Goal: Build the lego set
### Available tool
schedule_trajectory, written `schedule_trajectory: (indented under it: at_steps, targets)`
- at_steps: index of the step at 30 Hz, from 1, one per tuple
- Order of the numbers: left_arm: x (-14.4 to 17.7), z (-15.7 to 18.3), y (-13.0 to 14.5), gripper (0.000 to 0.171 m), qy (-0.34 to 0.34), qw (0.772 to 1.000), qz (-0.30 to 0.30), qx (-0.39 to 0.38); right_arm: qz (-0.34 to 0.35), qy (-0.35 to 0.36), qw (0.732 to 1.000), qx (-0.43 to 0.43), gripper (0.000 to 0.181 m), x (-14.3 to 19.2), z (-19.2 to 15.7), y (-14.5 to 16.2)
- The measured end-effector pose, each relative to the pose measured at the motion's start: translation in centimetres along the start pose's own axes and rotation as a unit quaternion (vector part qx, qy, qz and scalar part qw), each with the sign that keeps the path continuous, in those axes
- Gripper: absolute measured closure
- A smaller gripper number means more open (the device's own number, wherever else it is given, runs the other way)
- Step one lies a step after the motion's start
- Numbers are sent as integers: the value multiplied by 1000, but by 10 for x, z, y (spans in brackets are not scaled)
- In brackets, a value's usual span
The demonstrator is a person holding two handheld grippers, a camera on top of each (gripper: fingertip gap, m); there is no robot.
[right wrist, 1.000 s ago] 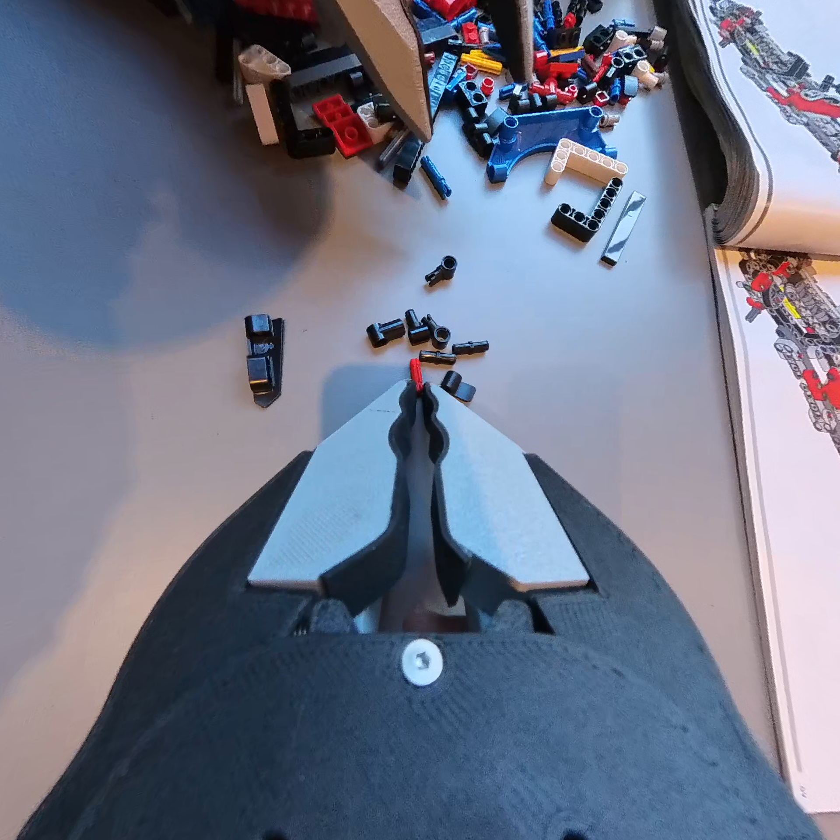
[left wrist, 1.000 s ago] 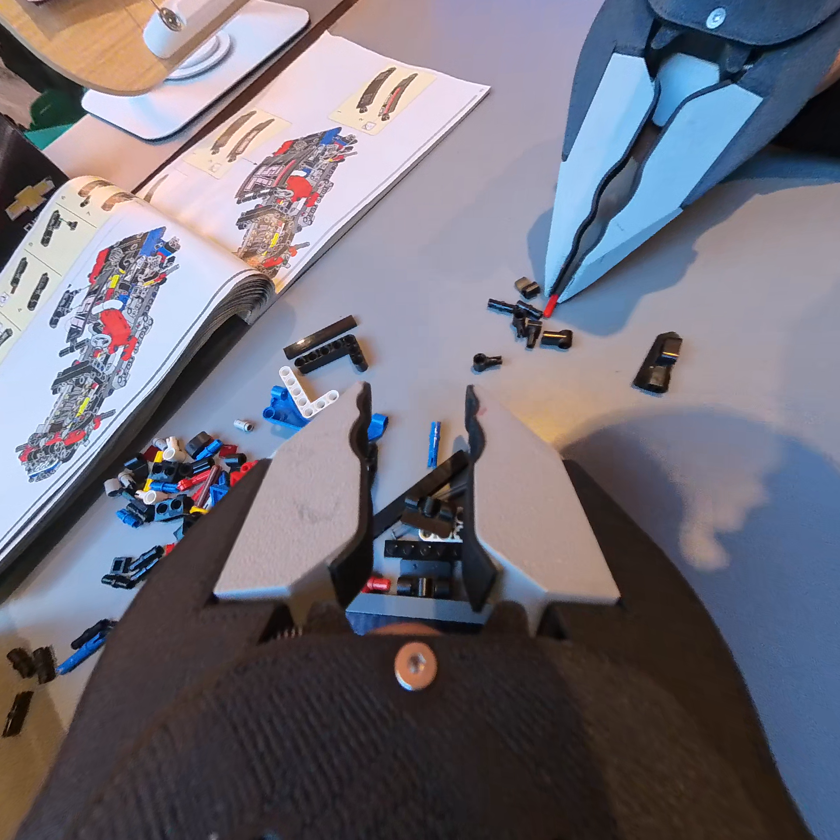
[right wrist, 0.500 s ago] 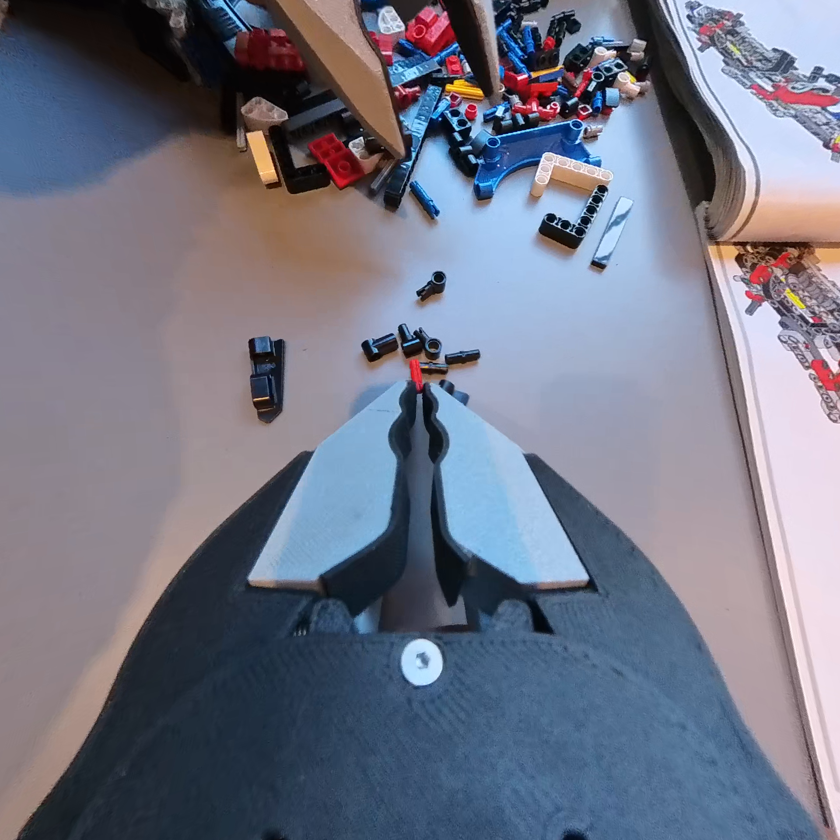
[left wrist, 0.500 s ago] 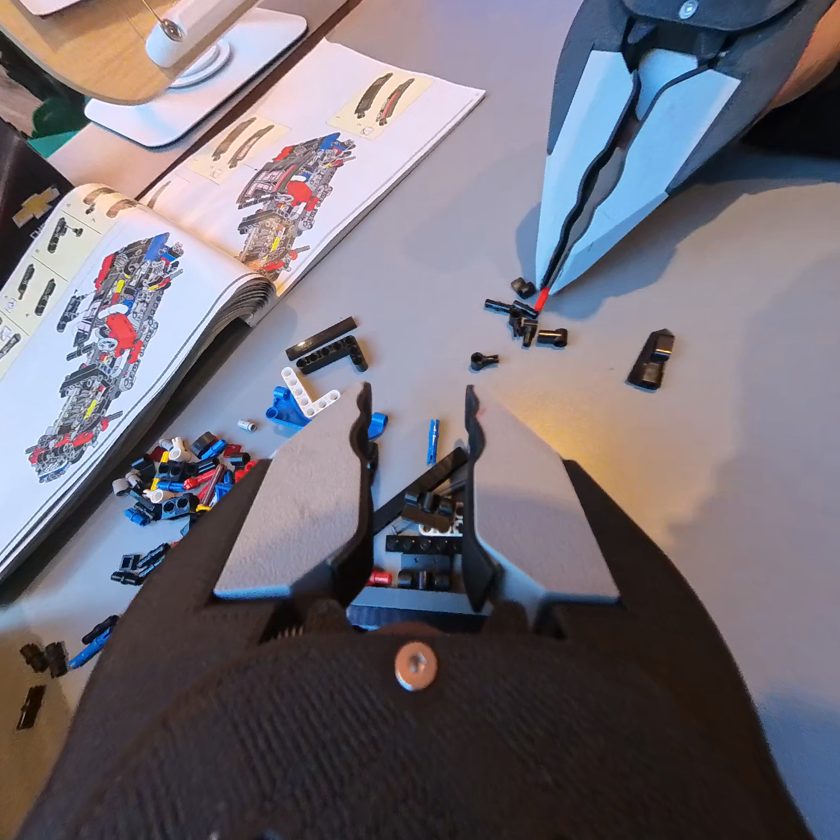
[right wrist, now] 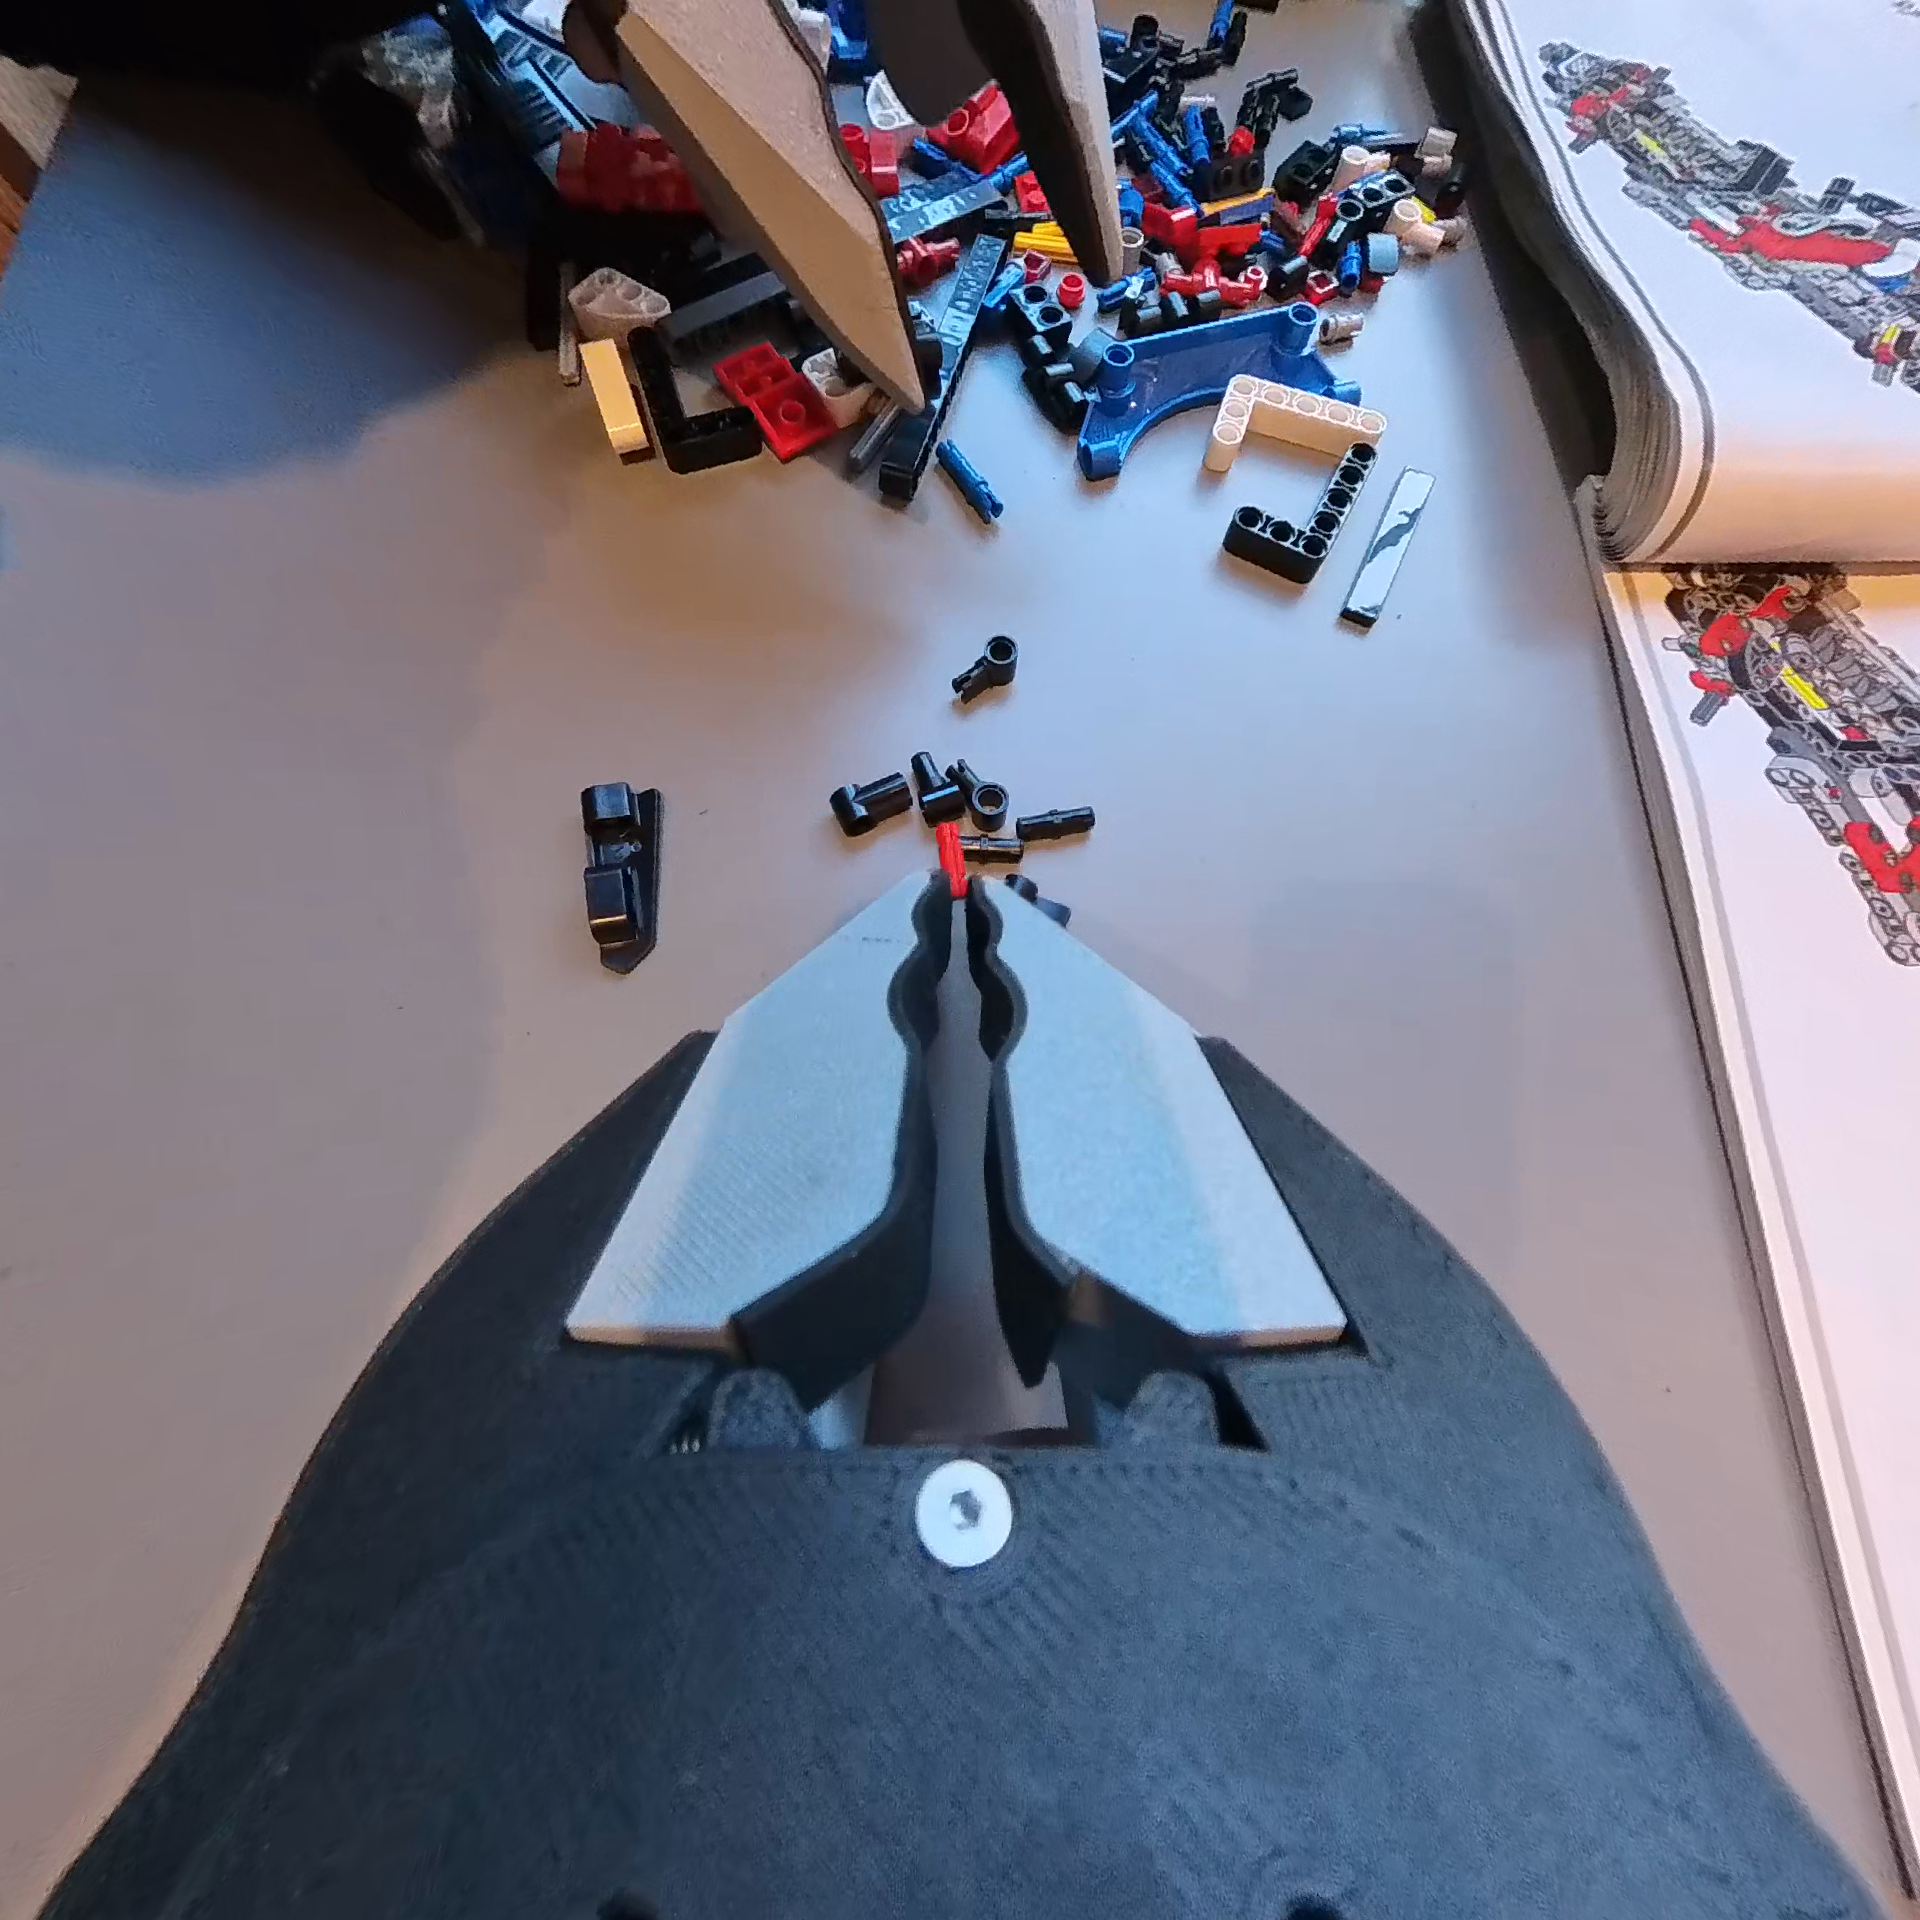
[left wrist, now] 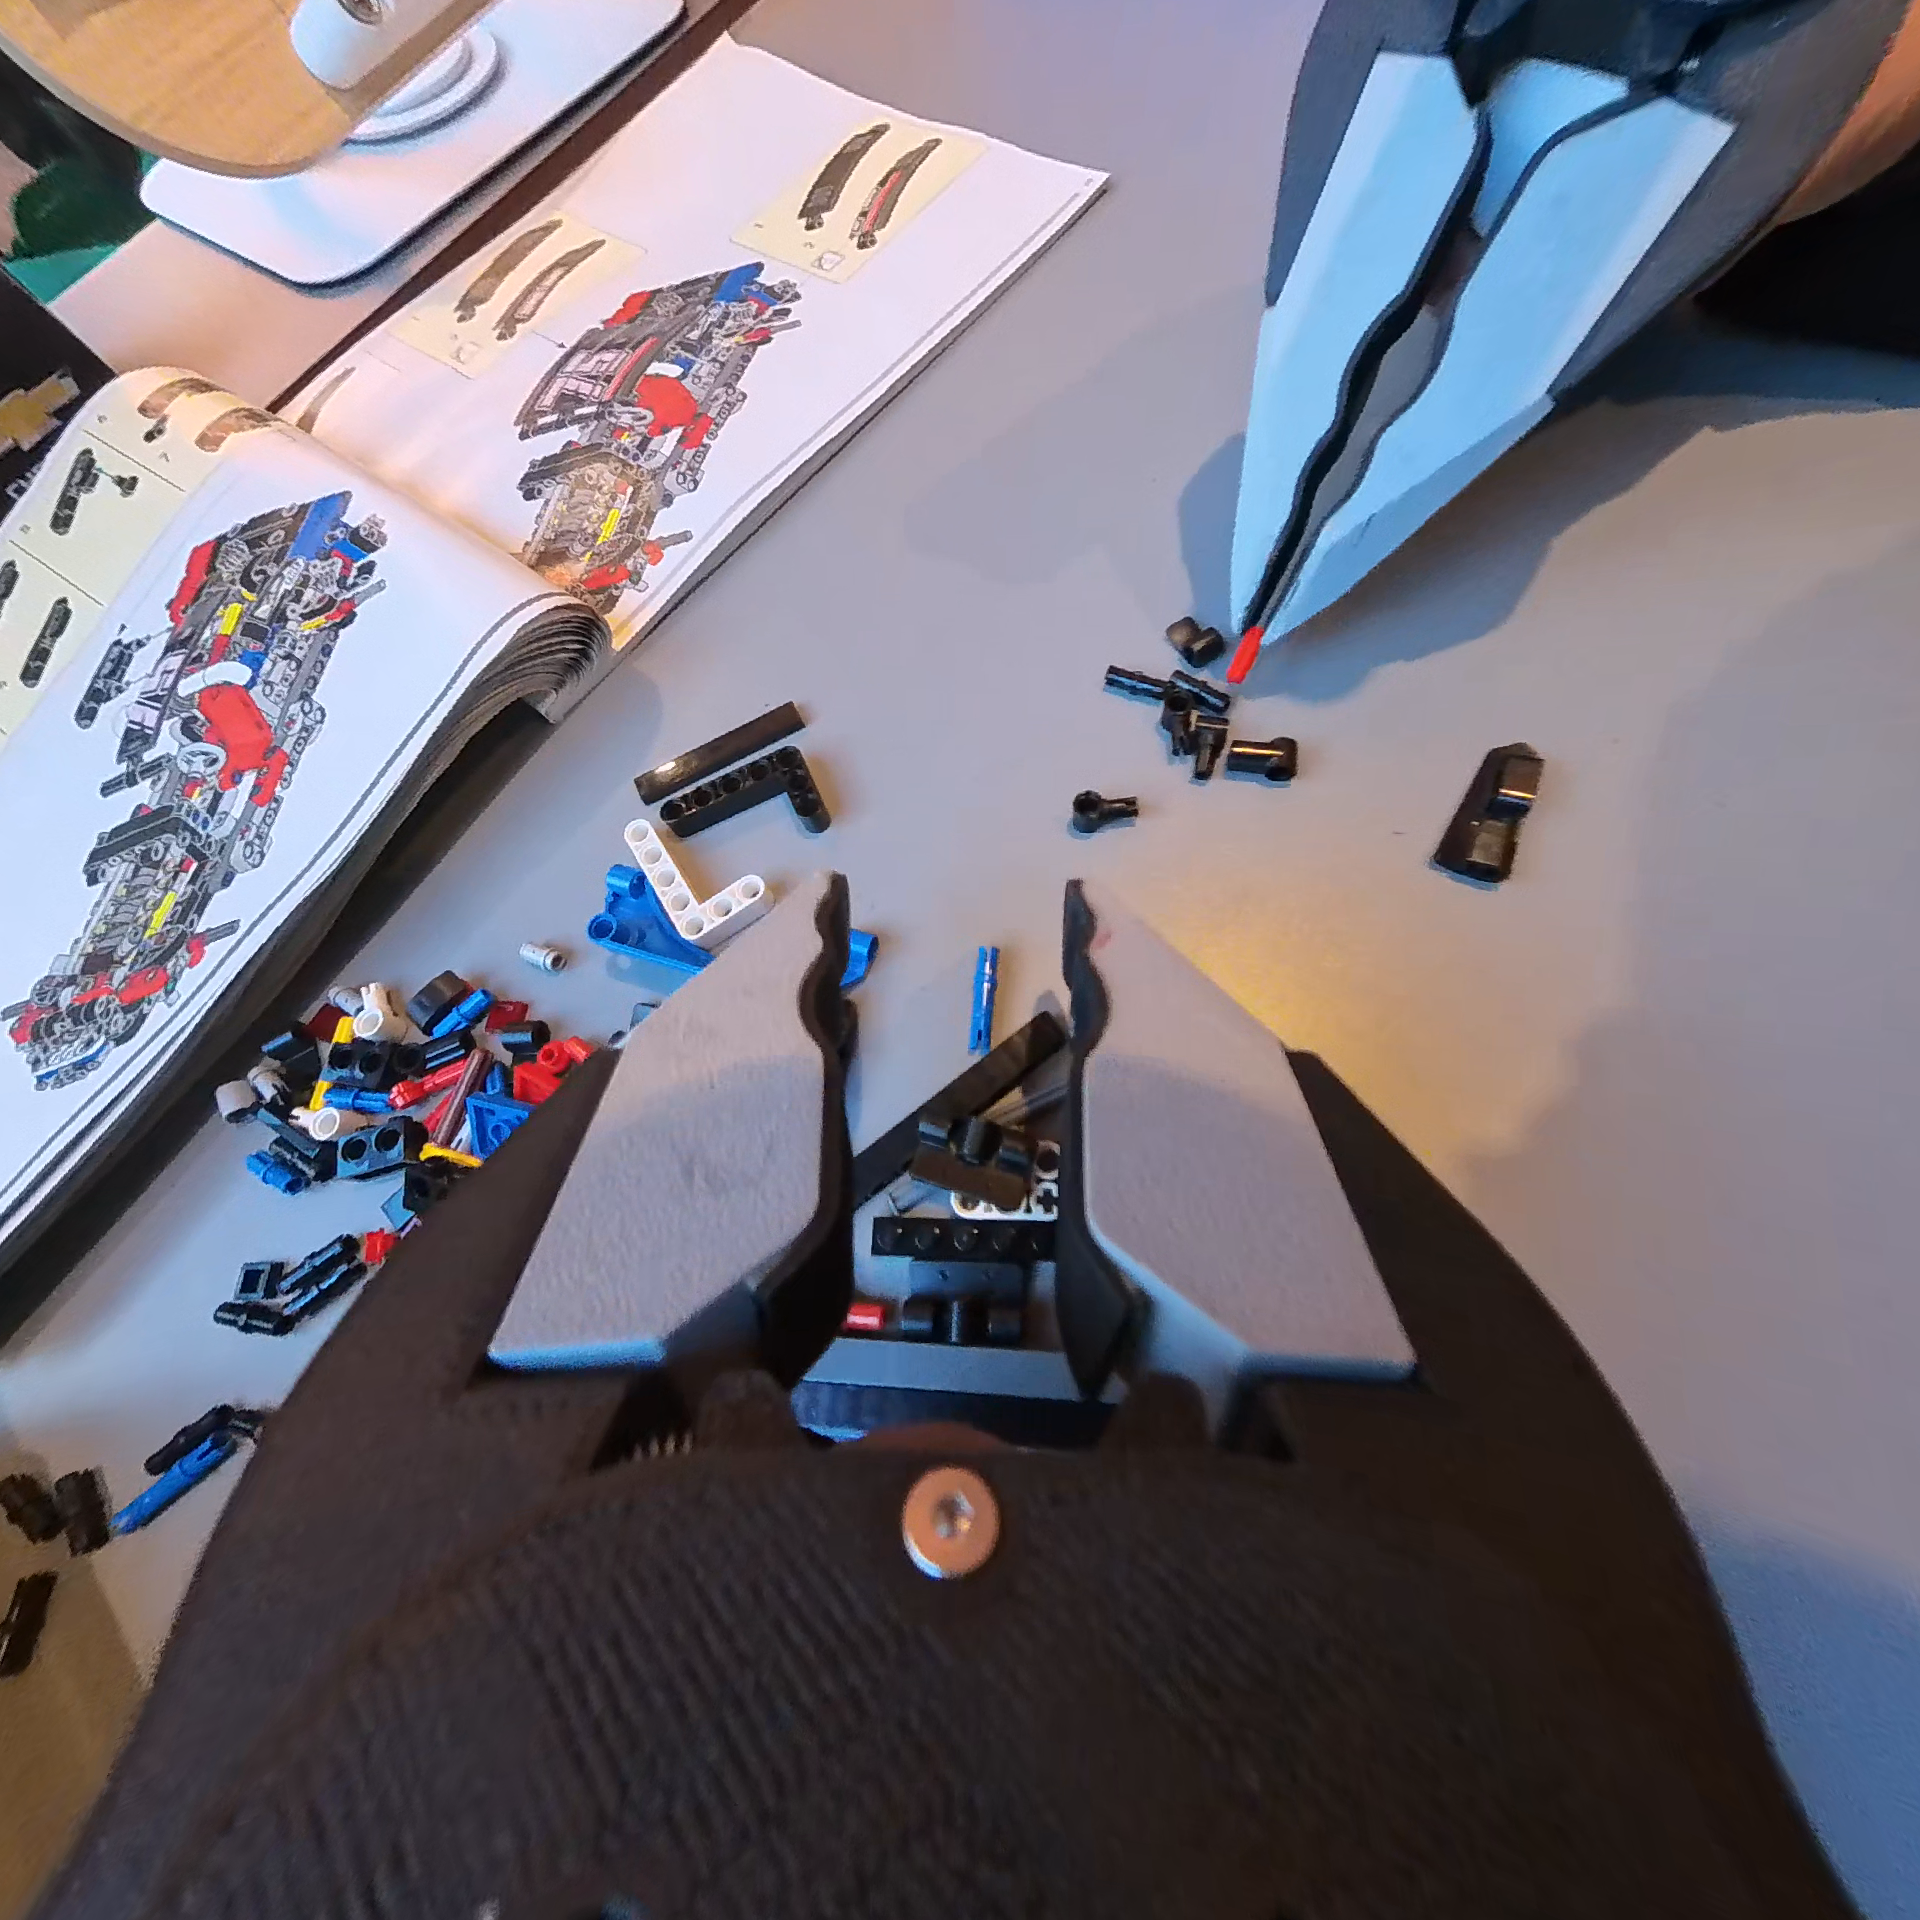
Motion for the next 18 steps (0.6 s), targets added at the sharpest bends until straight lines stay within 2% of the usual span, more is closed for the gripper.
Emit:
schedule_trajectory:
  at_steps: [18]
  targets:
    - [0, 4, -1, 134, 8, 1000, 1, -3, 38, 3, 999, -12, 181, 8, 1, -6]
Point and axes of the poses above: each gripper's, where its closed fingertips meet, x back along the fingers, y out of its underside, z = x × y across the jaws, the point moved 10 cm from there along x, back along the fingers, and after that the axes turned 9 degrees about x, right-handed, at the moved point
